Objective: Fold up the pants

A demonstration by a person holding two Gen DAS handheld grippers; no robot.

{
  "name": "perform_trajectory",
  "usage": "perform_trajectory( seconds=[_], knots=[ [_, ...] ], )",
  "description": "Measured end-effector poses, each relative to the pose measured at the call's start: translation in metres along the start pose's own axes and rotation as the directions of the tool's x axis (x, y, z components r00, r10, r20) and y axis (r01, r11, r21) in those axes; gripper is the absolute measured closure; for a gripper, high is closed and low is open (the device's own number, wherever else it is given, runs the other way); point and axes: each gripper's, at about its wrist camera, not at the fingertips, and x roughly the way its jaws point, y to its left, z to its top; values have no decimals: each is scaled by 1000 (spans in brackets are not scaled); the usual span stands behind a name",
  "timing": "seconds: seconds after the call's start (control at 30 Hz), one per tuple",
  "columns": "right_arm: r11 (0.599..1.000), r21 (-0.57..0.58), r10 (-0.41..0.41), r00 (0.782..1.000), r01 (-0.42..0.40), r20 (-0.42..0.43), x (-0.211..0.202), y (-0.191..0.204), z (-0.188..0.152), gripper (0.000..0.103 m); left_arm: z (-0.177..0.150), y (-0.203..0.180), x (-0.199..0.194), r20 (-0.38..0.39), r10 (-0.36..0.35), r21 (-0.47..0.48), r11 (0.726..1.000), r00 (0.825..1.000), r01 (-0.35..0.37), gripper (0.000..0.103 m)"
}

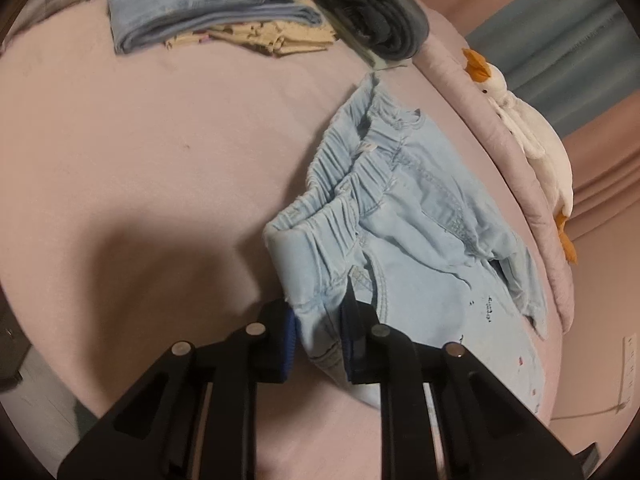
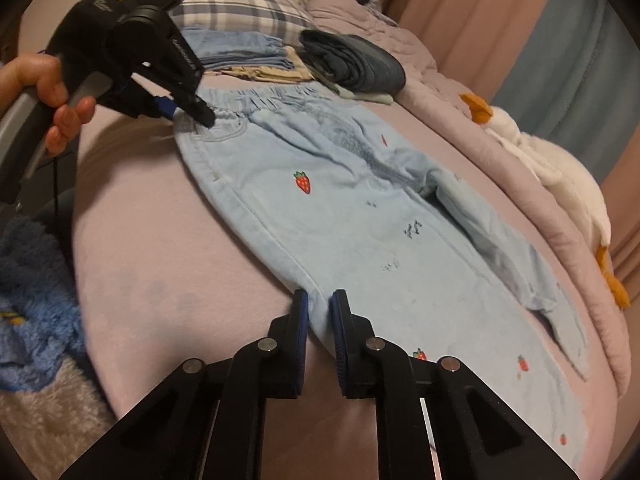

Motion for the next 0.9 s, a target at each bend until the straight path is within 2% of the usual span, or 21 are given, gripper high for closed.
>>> perform_trajectory(
  seconds=[0.07, 0.1, 0.17, 0.2, 0.27, 0.3, 0.37, 0.4, 0.43, 0.53, 0.57, 0.63, 0.73, 0.8, 0.9],
  knots=[
    [999, -18, 31, 999, -32, -39, 6, 4, -3, 89, -2, -1, 2, -19, 24, 43, 999, 1000, -24, 84],
    [999, -20, 33, 998, -34, -56, 13, 5, -6, 89, -2, 0, 4, -25, 36, 52, 998, 999, -35, 81],
    [999, 8, 34, 998, -34, -48, 14, 2, -8, 89, -1, 3, 3, -33, 39, 56, 998, 999, -37, 78],
    [998, 36, 57, 996, -54, -63, 13, -3, -6, 85, 0, 1, -1, -31, 64, 74, 995, 997, -62, 71],
    [985, 120, 128, 990, -120, -57, 5, -18, 0, 73, 1, -6, -15, 19, 173, 152, 973, 985, -174, 54],
    [970, 171, 177, 984, -170, -26, -3, -28, 2, 67, 2, -7, -21, 47, 186, 176, 965, 981, -192, 46],
    [938, 257, 228, 973, -231, 43, -14, -49, 5, 57, 4, -12, -40, 129, 209, 212, 949, 969, -233, 45],
    [923, 301, 229, 971, -239, 67, -15, -61, 5, 52, 5, -16, -46, 156, 204, 230, 944, 966, -236, 45],
    [908, 346, 225, 971, -237, 75, -11, -72, 5, 52, 6, -22, -48, 171, 186, 248, 942, 967, -225, 46],
    [861, 475, 205, 979, -184, 7, 21, -100, 0, 52, 3, -50, -39, 138, 69, 334, 936, 988, -112, 46],
    [839, 516, 211, 977, -173, -15, 35, -110, -5, 52, -2, -65, -29, 112, 31, 388, 919, 993, -72, 46],
    [805, 573, 218, 975, -155, -41, 44, -122, -18, 52, -12, -83, -9, 65, 2, 464, 885, 998, -32, 46],
    [774, 625, 177, 982, -99, -64, 42, -144, -42, 52, -22, -94, 22, -8, 26, 510, 860, 1000, -18, 46],
    [758, 651, 118, 989, -29, -93, 33, -164, -66, 52, -26, -89, 40, -33, 83, 525, 850, 996, -53, 46],
    [725, 683, 19, 988, 91, -151, 10, -194, -107, 53, -27, -79, 40, -26, 66, 537, 843, 998, -42, 48]
  ],
)
